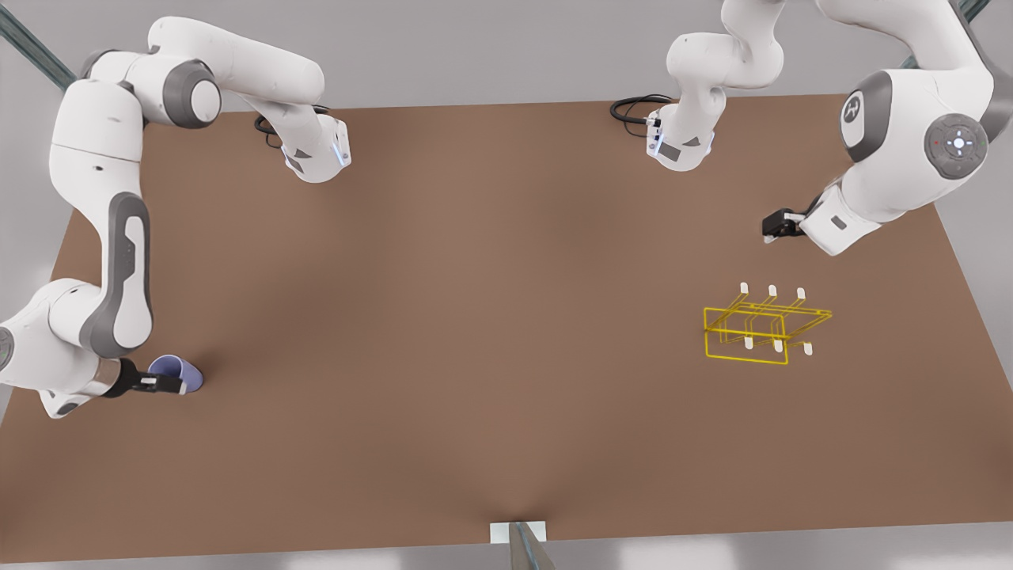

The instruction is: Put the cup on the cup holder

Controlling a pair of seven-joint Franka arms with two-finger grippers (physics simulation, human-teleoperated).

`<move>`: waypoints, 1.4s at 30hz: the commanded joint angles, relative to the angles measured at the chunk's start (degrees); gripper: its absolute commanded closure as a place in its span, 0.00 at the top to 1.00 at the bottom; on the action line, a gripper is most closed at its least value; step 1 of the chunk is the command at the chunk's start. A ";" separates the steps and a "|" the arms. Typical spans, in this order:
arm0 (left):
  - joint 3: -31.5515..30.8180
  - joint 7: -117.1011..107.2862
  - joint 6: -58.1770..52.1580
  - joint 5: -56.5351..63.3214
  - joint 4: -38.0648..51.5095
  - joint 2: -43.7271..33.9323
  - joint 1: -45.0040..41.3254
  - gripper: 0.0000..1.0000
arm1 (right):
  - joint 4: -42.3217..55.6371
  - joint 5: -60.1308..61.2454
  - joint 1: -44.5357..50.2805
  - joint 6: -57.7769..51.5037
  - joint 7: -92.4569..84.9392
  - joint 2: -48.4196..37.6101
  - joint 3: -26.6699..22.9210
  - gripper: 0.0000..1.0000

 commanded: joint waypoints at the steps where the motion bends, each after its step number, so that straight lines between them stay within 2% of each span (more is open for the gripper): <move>1: 0.14 0.48 -0.21 0.01 -0.08 0.07 -4.44 1.00 | -0.60 2.85 -0.72 4.22 -18.30 0.33 0.00 1.00; 13: -0.03 -0.22 -0.30 0.01 -0.17 0.51 -4.44 1.00 | -3.86 2.32 -2.22 1.76 -20.14 0.60 -0.18 1.00; 22: -0.03 -0.13 -0.47 0.01 -1.14 0.51 -4.44 1.00 | -4.91 -1.72 -2.48 -5.88 -14.08 -0.28 -0.27 1.00; 38: -0.03 -0.13 -0.39 0.01 -1.49 0.60 -4.44 1.00 | -7.37 -2.16 -1.51 -2.02 -13.20 2.00 -0.18 1.00; 39: -0.03 -0.13 -0.39 0.01 -1.49 0.60 -4.44 1.00 | -7.37 -2.34 -1.51 -2.02 -13.20 2.27 -0.18 0.95; 40: 0.05 -0.13 -0.39 0.01 -1.49 0.60 -4.44 1.00 | -7.20 -2.34 -1.51 -1.85 -13.20 2.53 -0.18 0.85; 42: -0.03 -0.13 -0.39 0.01 -1.49 0.60 -4.44 1.00 | -6.93 -2.34 -0.90 1.23 -13.20 2.71 -0.09 0.84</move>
